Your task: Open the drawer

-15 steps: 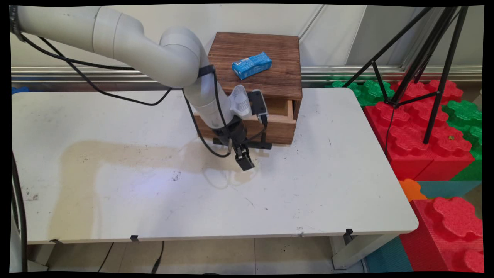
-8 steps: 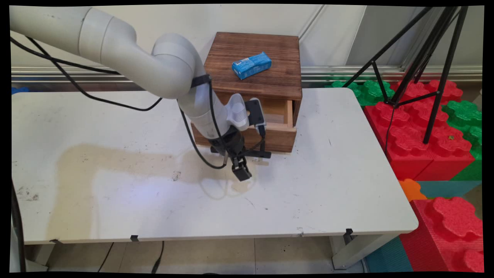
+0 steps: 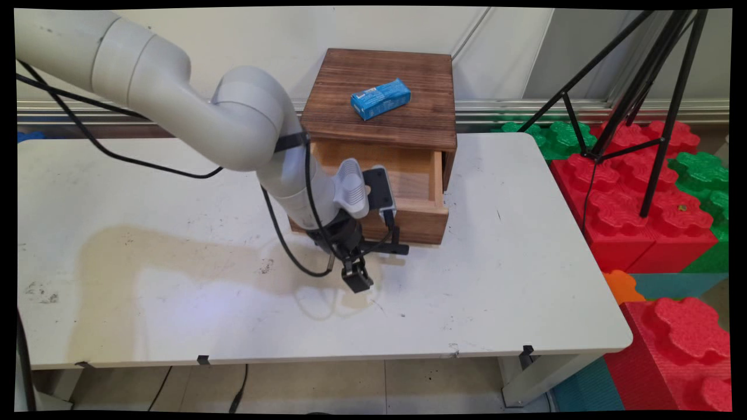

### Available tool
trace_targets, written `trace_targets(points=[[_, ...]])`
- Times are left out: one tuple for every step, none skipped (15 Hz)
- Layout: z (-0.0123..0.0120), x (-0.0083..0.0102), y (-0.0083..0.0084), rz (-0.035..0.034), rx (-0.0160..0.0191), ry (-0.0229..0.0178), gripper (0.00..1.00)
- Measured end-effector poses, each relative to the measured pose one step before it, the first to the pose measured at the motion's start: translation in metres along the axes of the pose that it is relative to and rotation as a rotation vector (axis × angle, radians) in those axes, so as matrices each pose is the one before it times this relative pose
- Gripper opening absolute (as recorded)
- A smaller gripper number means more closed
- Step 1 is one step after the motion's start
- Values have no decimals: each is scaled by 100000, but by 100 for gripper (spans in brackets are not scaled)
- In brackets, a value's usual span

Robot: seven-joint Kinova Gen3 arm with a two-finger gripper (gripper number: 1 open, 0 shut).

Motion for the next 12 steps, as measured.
trace_targets(points=[[-84,-174,474,65,-110,-132,100],[-61,-105,346,69,-65,-81,100],[-77,-103,364,-38,-49,0,100],[-90,-116,416,-71,-63,-35,100],[-94,-104,401,-133,-83,-5,100],[-86,-81,361,-113,-82,12,100],[-43,-46,199,-79,-41,-26,100],[-87,-72,380,-215,-111,7,100],[-47,-38,198,-122,-55,-1,100],[-92,-77,357,-275,-72,-13,100],[-87,-68,353,-220,-91,13,100],[-85,-69,347,-193,-95,-29,100]])
